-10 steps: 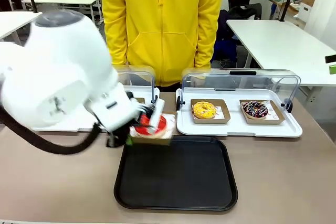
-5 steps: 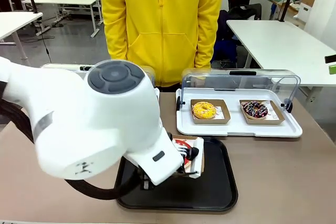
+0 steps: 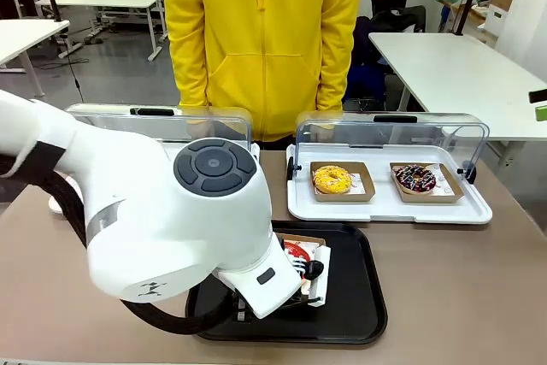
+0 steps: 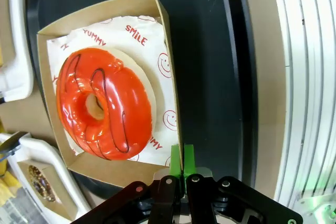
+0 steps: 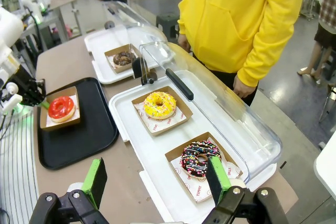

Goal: Move the first donut from the left to the tray.
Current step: Pick up the Paper togo box containing the Donut indicated by the person and place it on the Handle tray.

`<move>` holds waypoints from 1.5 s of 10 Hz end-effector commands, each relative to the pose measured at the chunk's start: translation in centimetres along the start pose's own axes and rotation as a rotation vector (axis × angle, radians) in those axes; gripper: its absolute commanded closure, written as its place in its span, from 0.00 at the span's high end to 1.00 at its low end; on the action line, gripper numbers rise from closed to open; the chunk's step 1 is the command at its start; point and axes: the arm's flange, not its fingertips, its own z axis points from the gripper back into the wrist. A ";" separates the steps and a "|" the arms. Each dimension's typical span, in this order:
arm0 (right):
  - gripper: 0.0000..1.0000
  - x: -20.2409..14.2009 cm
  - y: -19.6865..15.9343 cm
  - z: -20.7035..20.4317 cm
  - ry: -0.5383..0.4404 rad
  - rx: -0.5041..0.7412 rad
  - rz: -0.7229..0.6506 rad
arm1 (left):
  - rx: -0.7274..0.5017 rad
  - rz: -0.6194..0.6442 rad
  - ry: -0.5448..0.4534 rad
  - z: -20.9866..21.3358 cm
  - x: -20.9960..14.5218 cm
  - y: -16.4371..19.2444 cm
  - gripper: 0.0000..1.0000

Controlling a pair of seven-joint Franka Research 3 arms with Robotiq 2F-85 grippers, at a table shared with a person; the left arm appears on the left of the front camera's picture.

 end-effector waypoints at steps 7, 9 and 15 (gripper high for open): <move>1.00 0.3 0.0 0.0 -0.015 0.001 0.010 | -0.018 0.047 0.018 -3.1 -2.4 -2.1 0.55; 1.00 0.3 0.0 0.0 -0.015 0.001 0.010 | -0.020 0.058 0.008 -2.4 -2.3 -1.7 1.00; 1.00 0.3 0.0 0.0 -0.015 0.001 0.010 | -0.020 0.044 0.003 7.0 0.2 2.3 1.00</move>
